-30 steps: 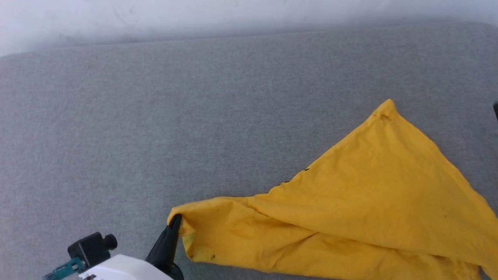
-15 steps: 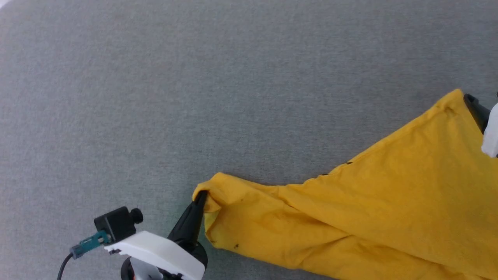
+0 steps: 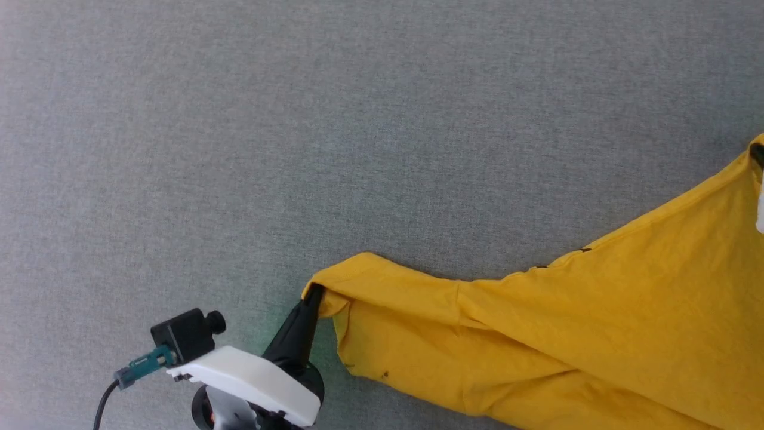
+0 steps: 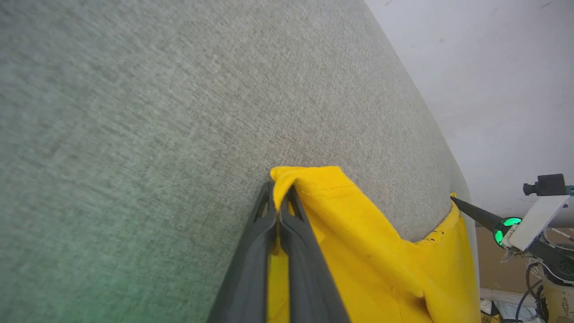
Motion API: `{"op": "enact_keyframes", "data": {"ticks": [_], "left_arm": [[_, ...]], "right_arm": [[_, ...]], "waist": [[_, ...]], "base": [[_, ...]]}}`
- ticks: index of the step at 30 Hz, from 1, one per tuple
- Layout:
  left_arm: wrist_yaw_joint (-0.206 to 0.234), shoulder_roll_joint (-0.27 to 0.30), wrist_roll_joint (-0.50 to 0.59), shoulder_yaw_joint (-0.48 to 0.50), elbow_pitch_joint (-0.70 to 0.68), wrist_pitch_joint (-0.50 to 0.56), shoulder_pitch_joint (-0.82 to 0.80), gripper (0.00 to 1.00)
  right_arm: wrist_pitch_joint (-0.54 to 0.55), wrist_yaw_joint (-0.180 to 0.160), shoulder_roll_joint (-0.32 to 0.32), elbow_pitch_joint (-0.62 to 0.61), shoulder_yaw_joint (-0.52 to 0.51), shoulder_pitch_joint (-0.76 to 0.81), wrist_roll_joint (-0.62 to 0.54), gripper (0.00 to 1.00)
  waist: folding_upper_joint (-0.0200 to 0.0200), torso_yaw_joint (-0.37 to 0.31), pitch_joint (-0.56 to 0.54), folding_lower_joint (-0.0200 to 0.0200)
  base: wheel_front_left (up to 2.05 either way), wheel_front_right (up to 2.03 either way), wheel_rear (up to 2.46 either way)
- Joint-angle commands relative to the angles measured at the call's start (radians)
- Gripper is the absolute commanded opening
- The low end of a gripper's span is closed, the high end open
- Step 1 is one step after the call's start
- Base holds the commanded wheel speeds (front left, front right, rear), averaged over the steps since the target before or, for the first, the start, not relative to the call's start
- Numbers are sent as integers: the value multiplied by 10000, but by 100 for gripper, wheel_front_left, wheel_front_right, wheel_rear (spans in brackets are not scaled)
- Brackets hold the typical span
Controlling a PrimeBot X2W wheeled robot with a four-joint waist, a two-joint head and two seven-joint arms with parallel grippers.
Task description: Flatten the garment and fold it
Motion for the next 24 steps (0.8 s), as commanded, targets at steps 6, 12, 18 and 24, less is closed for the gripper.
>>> {"op": "enact_keyframes", "data": {"ticks": [6,12,18,24], "left_arm": [[66,84,172,279,74,-239,-262,0],[367,240,524,699,228,-509,-845,0],[767,728,1478,1217,419,-1044,-2056,0],[851,1070,1859,1573,-438,-1373,-2580,0]], "right_arm": [[-405,-9,589,324,-159,185,-2,0],[-1483,-9,1209,146,-708,28,155,0],[-2901,-9,1988,-594,-1716,-13,476,0],[-3463,-9,2631,-2611,-2533,804,999,0]], "waist": [[-1,-510,-774,0],[-1,-1022,-1704,0],[-1,-1548,-2737,0],[-1,-2060,-3258,0]], "base": [[0,0,0],[0,0,0],[0,0,0],[0,0,0]]}}
